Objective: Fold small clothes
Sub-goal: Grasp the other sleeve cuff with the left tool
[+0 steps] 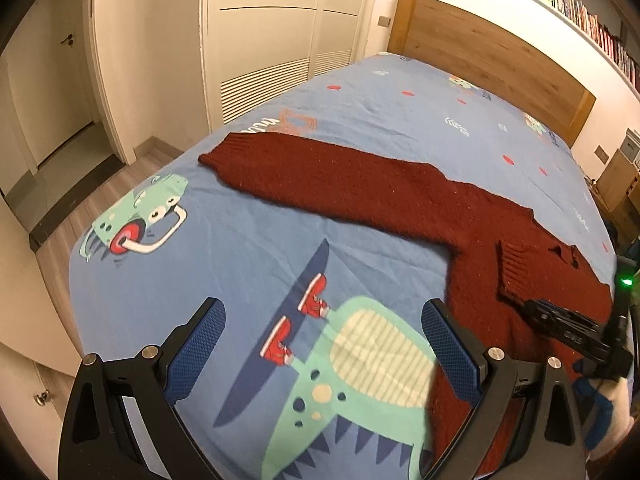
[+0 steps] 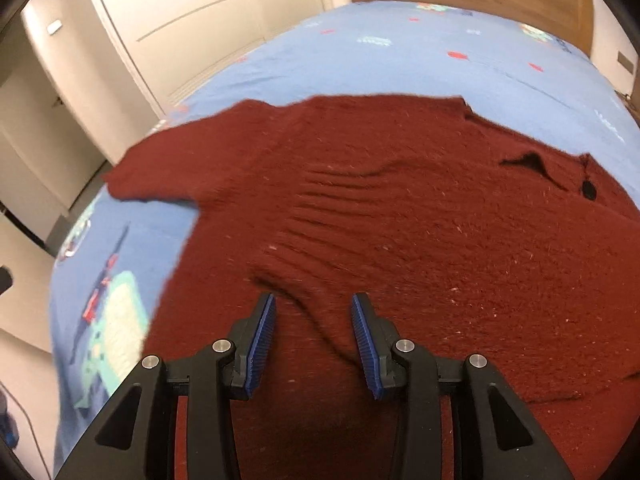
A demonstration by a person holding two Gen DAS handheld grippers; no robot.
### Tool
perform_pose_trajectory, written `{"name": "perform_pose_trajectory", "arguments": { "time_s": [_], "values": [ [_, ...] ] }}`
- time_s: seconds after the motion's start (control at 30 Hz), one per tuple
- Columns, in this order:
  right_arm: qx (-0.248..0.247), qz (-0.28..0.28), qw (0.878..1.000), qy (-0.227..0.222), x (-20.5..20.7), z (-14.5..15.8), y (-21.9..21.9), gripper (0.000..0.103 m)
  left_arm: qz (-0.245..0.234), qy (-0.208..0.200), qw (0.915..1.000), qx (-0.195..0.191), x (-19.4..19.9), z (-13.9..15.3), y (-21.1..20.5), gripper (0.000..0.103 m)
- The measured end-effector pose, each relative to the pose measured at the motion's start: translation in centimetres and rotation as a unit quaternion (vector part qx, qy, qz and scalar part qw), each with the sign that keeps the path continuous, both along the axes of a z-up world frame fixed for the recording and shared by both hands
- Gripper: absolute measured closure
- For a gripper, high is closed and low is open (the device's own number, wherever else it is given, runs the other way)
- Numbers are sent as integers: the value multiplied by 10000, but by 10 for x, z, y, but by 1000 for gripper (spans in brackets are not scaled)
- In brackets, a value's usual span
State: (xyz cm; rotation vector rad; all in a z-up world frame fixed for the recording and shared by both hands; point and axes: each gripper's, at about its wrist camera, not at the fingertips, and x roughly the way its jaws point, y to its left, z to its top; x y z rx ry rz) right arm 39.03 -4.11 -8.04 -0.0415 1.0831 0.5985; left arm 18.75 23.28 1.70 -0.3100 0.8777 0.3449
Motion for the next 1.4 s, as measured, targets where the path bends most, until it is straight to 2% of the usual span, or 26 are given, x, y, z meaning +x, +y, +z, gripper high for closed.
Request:
{"name": "perform_pose_trajectory", "arguments": {
  "time_s": [0.23, 0.43, 0.53, 0.7, 0.87, 1.07, 1.2, 1.3, 1.4],
  "values": [
    [244, -74, 9992, -311, -24, 38, -20, 62, -63, 164, 9998, -120, 19, -15, 18, 6],
    [221, -381, 9984, -350, -49, 44, -47, 62, -96, 384, 9989, -246, 33, -40, 36, 6],
    [87, -586, 9979, -256, -61, 44, -67, 62, -61, 548, 9982, -242, 45, -51, 52, 6],
    [49, -1054, 9940, -279, -74, 59, -106, 62, 43, 782, 9969, 1, 73, -66, 82, 6],
    [77, -1511, 9881, -281, -83, 70, -135, 62, 203, 906, 9956, -112, 96, -84, 114, 6],
    [36, -1730, 9845, -270, -91, 77, -149, 62, 557, 850, 9924, -700, 111, -103, 159, 6],
    [12, -1867, 9822, -208, -98, 75, -157, 62, 790, 567, 9867, -1299, 107, -109, 187, 6],
    [8, -1954, 9807, -121, -101, 70, -162, 62, 951, 217, 9752, -1988, 100, -117, 211, 7],
    [-41, -1995, 9799, -63, -102, 66, -165, 62, 1104, -63, 9626, -2474, 95, -126, 228, 8]
  ]
}}
